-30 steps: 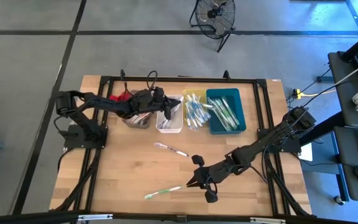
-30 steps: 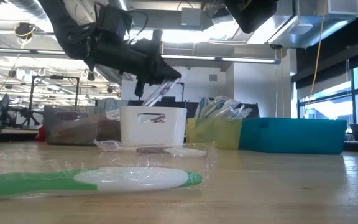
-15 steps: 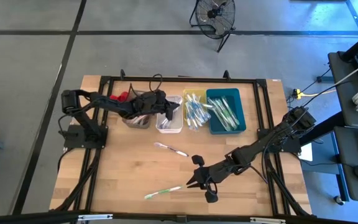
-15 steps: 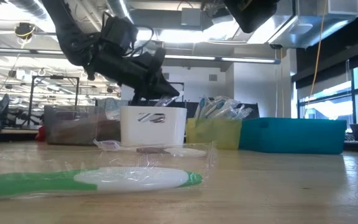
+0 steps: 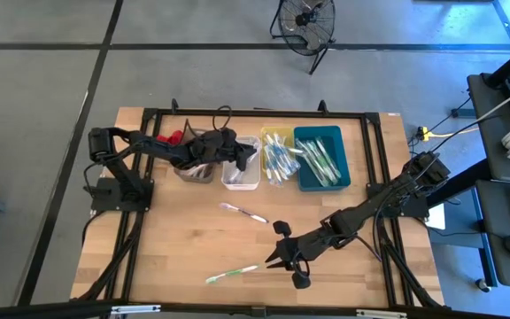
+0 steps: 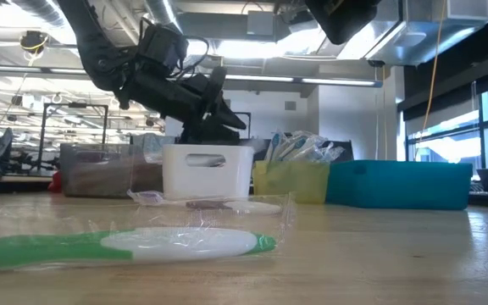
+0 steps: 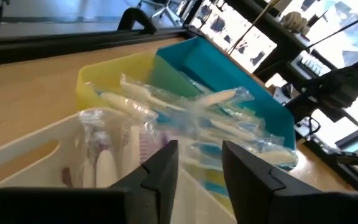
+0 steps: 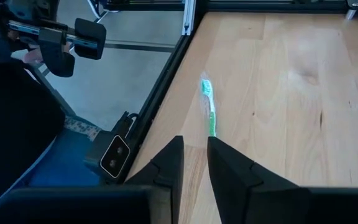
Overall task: Pick & Place Toothbrushes
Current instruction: Put the bottom purple toothbrush into the white bin, then put the green toothbrush into the blue bin
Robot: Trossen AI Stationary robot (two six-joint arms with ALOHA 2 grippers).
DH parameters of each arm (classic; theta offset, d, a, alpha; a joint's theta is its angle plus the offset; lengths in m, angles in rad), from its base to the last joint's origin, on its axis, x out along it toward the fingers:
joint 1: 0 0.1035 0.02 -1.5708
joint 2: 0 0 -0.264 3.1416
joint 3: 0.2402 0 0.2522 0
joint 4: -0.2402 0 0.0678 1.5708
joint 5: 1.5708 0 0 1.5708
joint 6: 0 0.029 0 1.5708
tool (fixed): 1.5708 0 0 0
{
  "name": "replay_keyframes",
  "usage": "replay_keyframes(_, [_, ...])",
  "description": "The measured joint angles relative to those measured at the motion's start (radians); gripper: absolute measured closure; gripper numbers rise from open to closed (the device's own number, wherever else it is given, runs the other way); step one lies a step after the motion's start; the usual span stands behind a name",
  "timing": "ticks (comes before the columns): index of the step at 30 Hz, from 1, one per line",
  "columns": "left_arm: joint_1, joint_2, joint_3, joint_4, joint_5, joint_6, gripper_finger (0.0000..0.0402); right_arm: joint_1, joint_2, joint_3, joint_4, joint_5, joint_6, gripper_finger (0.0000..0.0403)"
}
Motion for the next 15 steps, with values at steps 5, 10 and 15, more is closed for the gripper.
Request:
replay_keyframes(5, [0.0, 0.0, 0.0, 0.033, 0.008, 0.001, 0.0262, 0.0, 0.0, 0.0, 0.0, 0.0, 0.0, 0.033])
replay_keyframes(10, [0.0, -0.024, 0.0, 0.068, 0.032, 0.028, 0.0256, 0.0, 0.0, 0.0, -0.001, 0.0, 0.001, 0.0341])
replay_keyframes(15, [-0.003, -0.154, 0.0, 0.07, 0.161, 0.079, 0.0258, 0.004, 0.0, 0.0, 0.0, -0.022, 0.005, 0.0353])
